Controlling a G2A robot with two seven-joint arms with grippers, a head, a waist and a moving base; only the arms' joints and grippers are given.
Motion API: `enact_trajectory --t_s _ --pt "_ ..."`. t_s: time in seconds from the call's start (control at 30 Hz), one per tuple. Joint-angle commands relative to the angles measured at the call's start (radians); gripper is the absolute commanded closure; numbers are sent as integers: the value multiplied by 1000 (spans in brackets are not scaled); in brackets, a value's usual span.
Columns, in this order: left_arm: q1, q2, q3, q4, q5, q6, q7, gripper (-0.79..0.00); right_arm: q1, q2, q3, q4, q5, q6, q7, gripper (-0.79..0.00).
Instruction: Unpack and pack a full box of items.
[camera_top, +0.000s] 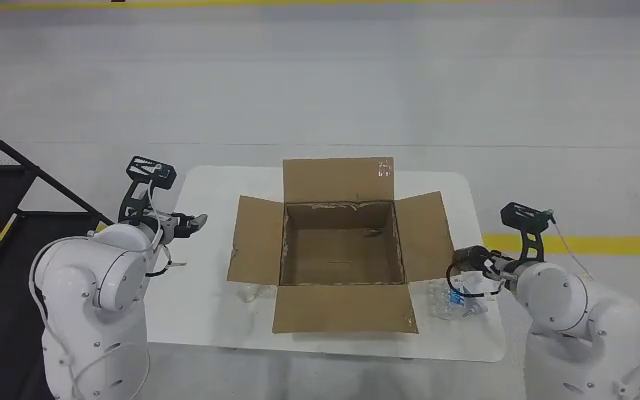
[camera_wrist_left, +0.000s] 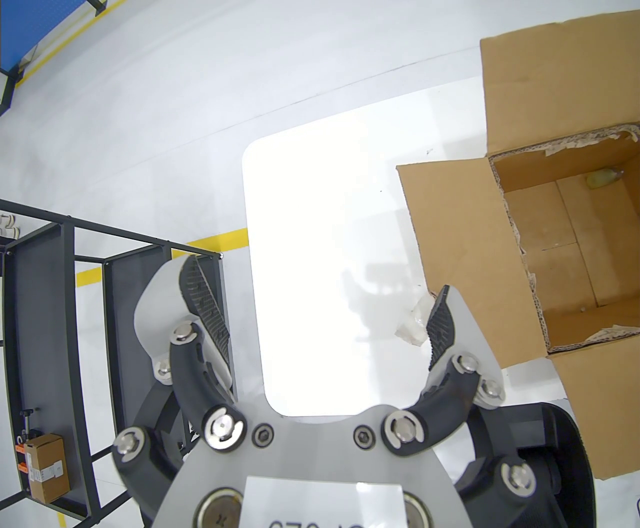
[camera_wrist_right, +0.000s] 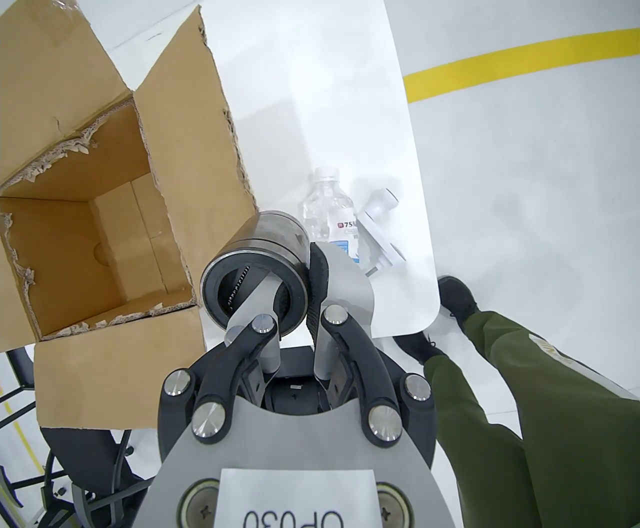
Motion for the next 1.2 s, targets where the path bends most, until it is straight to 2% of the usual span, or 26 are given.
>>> enact_trajectory --t_s 0.0,0.27,0.43,0.87,1.17 --pt "0 0 0 0 0 0 0 -785 -40 7 1 -17 5 2 0 0" --pt "0 0 0 0 0 0 0 -785 -167 31 -34 -30 48 16 0 0" --pt "0 0 0 0 0 0 0 -785 -197 42 -72 4 41 16 0 0" --pt "0 0 0 0 0 0 0 -785 -100 49 -175 209 -8 16 0 0" --pt "0 0 0 0 0 0 0 -785 -82 52 -223 273 -37 15 0 0"
